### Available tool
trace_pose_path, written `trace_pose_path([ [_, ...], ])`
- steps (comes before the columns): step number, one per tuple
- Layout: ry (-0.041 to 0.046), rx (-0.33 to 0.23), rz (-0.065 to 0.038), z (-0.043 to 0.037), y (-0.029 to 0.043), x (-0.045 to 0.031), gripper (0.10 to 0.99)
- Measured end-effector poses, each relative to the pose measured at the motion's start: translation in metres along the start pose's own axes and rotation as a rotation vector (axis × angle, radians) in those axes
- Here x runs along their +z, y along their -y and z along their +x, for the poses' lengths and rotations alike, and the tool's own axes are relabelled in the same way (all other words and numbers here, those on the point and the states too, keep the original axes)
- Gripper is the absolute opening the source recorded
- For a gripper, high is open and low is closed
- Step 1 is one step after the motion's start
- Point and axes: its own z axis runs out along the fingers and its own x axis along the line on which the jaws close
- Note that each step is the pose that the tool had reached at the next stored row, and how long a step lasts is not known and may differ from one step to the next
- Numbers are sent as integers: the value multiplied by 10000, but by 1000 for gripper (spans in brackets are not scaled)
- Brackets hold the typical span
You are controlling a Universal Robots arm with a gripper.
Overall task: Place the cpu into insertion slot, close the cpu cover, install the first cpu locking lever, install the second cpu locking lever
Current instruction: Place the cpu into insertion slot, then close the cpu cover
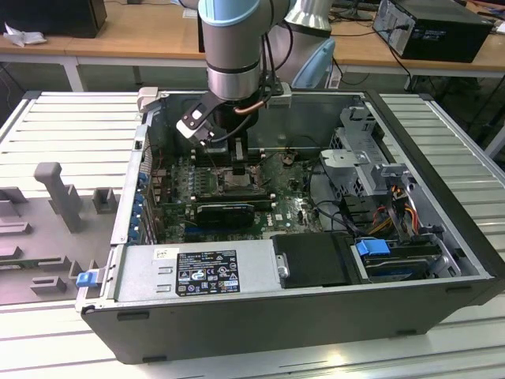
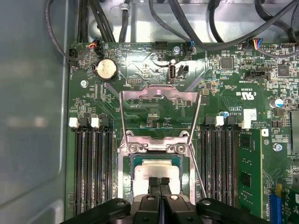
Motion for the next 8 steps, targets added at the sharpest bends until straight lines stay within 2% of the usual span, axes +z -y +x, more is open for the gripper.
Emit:
trace_pose_path([
  [3, 0, 1, -1, 1, -3, -30, 106],
  [8, 3, 3, 1, 1, -35, -33, 106],
])
